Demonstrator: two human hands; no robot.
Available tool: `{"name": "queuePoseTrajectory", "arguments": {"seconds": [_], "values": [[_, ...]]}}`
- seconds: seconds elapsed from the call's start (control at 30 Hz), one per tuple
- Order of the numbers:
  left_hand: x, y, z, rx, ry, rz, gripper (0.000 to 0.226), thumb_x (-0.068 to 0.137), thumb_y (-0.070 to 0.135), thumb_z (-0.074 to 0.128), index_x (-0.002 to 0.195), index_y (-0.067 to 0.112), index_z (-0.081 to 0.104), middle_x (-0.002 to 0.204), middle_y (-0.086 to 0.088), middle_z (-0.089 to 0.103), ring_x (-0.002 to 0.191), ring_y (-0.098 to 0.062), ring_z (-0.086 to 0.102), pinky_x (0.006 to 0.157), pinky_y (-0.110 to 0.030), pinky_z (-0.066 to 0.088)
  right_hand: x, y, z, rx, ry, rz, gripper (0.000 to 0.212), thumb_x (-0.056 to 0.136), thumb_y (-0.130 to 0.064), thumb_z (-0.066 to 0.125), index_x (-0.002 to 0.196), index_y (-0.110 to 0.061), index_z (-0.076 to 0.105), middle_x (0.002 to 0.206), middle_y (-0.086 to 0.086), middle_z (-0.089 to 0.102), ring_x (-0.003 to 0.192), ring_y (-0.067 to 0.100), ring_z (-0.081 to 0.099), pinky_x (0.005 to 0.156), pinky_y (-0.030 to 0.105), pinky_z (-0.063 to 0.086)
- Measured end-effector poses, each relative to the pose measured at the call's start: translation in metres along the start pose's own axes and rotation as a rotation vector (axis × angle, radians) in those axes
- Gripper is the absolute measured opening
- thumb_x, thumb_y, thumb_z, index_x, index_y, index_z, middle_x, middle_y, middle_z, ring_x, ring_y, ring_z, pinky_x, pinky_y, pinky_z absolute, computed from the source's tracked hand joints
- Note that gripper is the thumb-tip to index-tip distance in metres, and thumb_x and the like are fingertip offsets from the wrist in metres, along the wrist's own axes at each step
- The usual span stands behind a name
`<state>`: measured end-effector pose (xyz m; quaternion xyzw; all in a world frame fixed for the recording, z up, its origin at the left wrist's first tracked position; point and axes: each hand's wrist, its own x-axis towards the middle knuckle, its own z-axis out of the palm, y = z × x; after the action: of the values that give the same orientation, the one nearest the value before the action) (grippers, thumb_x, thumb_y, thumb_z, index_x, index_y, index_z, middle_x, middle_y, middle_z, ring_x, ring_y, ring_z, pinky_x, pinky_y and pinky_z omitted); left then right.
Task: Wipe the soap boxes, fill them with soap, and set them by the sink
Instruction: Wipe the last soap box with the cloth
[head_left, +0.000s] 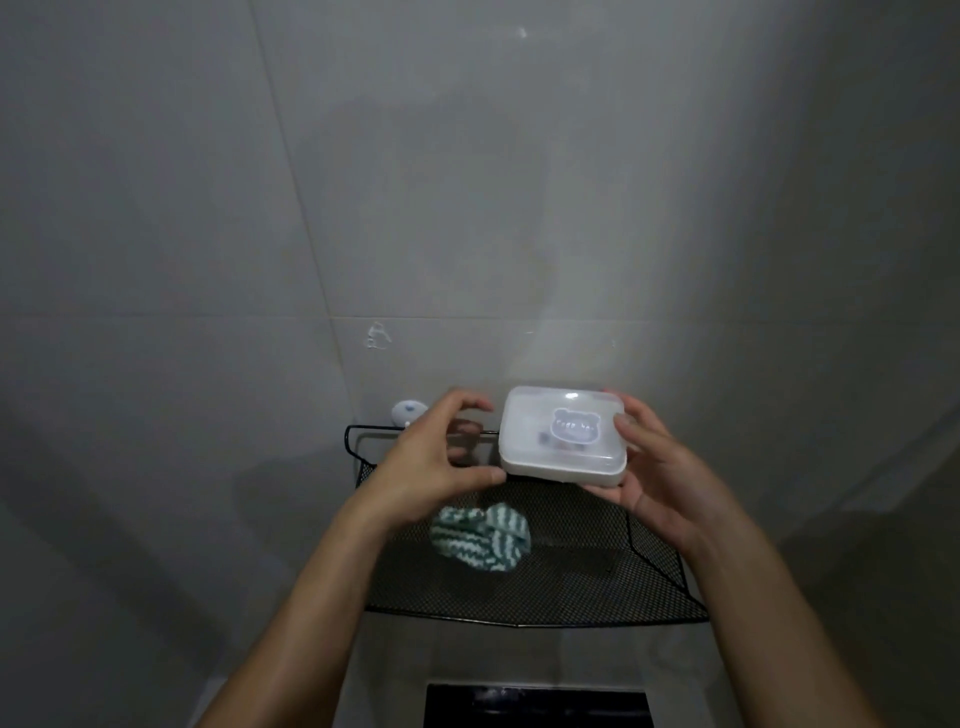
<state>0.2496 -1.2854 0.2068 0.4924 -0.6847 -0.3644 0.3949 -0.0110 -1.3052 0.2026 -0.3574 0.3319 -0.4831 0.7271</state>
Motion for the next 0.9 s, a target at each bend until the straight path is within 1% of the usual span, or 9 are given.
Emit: {"name": "queuePoseTrajectory", "arguments": {"seconds": [0.13,0.3,0.37,0.47,0.6,0.67,0.73,0.83,0.9], "values": [[0.004,0.011,-0.001,-0.135,-0.066,0.040,0.061,0.071,0.020,0.088,0.120,0.033,0.053,0.132,0.012,0.055,0.117,0.001,0.059,0.089,-0.021,0.054,0.000,0.003,0.007,-0.019,-0.012,0.002,0.035,0.084,-0.027,0.062,0.119,-0.028,0.061,0.109,0.004,0.075,0.085,0.024,0.075,0.061,0.038,0.061],[0.006,0.010,0.002,-0.202,-0.002,0.072,0.047,0.074,0.009,0.083,0.107,0.029,0.057,0.131,0.007,0.056,0.118,0.001,0.056,0.081,-0.018,0.053,-0.004,0.006,0.011,-0.013,-0.067,-0.027,0.050,0.087,-0.027,0.068,0.136,-0.017,0.056,0.128,0.016,0.068,0.109,0.033,0.070,0.074,0.040,0.061],[0.006,0.012,0.001,-0.204,0.016,0.078,0.045,0.074,0.013,0.083,0.108,0.029,0.057,0.128,0.006,0.058,0.116,0.001,0.057,0.080,-0.017,0.053,-0.006,0.007,0.010,-0.003,-0.107,-0.046,0.069,0.076,-0.021,0.083,0.138,-0.015,0.054,0.126,0.017,0.068,0.113,0.034,0.068,0.078,0.040,0.061],[0.008,0.015,0.000,-0.195,0.033,0.070,0.041,0.077,0.027,0.077,0.113,0.025,0.057,0.122,0.004,0.064,0.111,-0.003,0.062,0.083,-0.017,0.051,-0.007,0.008,0.009,-0.011,-0.141,-0.063,0.073,0.072,-0.007,0.075,0.140,-0.014,0.050,0.123,0.017,0.070,0.112,0.035,0.068,0.080,0.040,0.060],[0.013,0.020,0.003,-0.281,0.131,-0.013,0.031,0.091,0.044,0.064,0.111,0.021,0.060,0.111,-0.004,0.069,0.103,-0.018,0.067,0.082,-0.033,0.055,-0.009,0.012,0.007,-0.002,-0.149,-0.040,0.084,0.067,-0.003,0.078,0.143,-0.021,0.049,0.126,0.014,0.069,0.115,0.037,0.066,0.081,0.042,0.060],[0.018,0.024,0.004,-0.362,0.186,-0.100,0.041,0.092,0.053,0.054,0.107,0.016,0.061,0.108,-0.014,0.069,0.094,-0.021,0.068,0.074,-0.035,0.053,-0.011,0.015,0.006,-0.009,-0.156,-0.031,0.083,0.068,0.004,0.075,0.143,-0.025,0.051,0.129,0.013,0.067,0.117,0.037,0.065,0.083,0.042,0.060],[0.023,0.029,0.005,-0.385,0.226,-0.187,0.053,0.091,0.063,0.043,0.106,0.017,0.065,0.101,-0.014,0.072,0.082,-0.017,0.067,0.065,-0.031,0.051,-0.013,0.019,0.006,-0.010,-0.164,-0.025,0.085,0.067,0.008,0.074,0.142,-0.026,0.052,0.134,0.014,0.064,0.118,0.037,0.064,0.083,0.042,0.060],[0.028,0.031,0.007,-0.409,0.273,-0.248,0.054,0.099,0.062,0.032,0.103,0.021,0.068,0.089,-0.005,0.076,0.069,-0.012,0.066,0.057,-0.026,0.052,-0.017,0.023,0.006,0.036,-0.194,-0.027,0.089,0.063,0.012,0.074,0.140,-0.028,0.054,0.136,0.013,0.063,0.118,0.038,0.064,0.081,0.041,0.060],[0.029,0.031,0.010,-0.423,0.301,-0.230,0.046,0.101,0.056,0.035,0.099,0.024,0.067,0.086,-0.003,0.073,0.067,-0.013,0.065,0.054,-0.025,0.052,-0.020,0.024,0.005,0.058,-0.217,-0.042,0.090,0.063,0.014,0.073,0.139,-0.029,0.055,0.136,0.013,0.063,0.120,0.039,0.063,0.083,0.042,0.059]]}}
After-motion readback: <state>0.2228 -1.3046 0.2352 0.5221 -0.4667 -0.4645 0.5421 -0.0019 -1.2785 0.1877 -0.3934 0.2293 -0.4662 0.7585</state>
